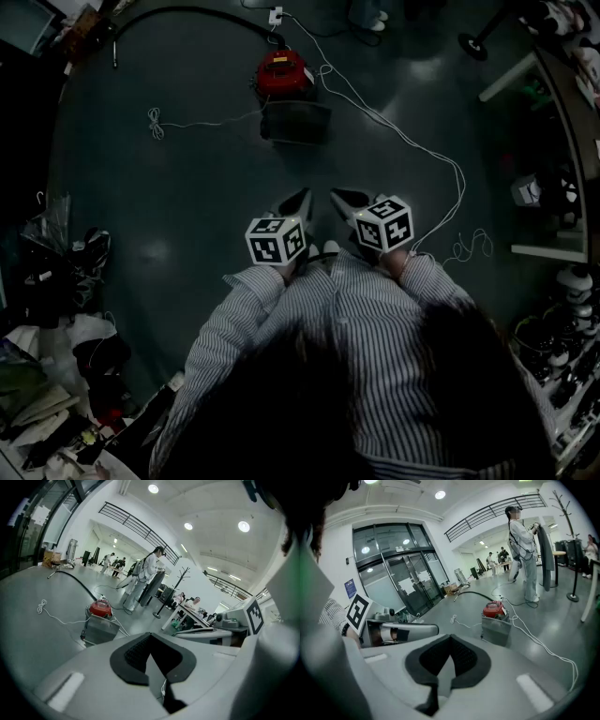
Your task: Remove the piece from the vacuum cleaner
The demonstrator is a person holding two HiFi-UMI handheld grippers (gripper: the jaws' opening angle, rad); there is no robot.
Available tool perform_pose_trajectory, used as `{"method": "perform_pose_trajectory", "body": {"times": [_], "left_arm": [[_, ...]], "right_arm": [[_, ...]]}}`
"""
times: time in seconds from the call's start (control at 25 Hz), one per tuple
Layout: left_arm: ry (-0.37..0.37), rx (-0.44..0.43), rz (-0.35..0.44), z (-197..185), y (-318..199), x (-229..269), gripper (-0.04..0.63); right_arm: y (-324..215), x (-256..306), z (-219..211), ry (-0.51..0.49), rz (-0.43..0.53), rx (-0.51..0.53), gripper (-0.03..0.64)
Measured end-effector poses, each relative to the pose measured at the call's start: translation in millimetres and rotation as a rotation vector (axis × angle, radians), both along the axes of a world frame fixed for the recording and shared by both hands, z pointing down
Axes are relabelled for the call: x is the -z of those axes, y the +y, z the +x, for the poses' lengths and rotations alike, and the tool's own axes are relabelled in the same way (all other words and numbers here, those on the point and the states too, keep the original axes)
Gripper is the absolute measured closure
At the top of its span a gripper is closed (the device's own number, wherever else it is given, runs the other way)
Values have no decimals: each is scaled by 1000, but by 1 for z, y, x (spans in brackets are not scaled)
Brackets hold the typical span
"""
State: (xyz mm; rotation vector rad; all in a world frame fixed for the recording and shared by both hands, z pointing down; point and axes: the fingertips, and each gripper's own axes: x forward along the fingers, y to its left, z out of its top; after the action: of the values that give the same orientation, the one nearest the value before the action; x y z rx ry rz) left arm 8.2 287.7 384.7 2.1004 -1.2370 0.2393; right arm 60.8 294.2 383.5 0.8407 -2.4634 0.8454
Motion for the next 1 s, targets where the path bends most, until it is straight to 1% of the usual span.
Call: {"method": "perform_pose_trajectory", "body": {"times": [0.16, 0.6, 0.8, 1.0], "left_arm": [[-3, -13, 6, 3, 0, 1, 592], [3, 6, 14, -2, -7, 3, 592], [9, 3, 4, 4, -13, 0, 592], [15, 12, -10, 14, -29, -3, 592]], "right_arm": [[-2, -1, 2, -5, 0, -9, 615], [-10, 3, 0, 1, 21, -5, 615], [-13, 0, 2, -9, -1, 10, 615], [-27, -4, 16, -5, -10, -1, 615]]}}
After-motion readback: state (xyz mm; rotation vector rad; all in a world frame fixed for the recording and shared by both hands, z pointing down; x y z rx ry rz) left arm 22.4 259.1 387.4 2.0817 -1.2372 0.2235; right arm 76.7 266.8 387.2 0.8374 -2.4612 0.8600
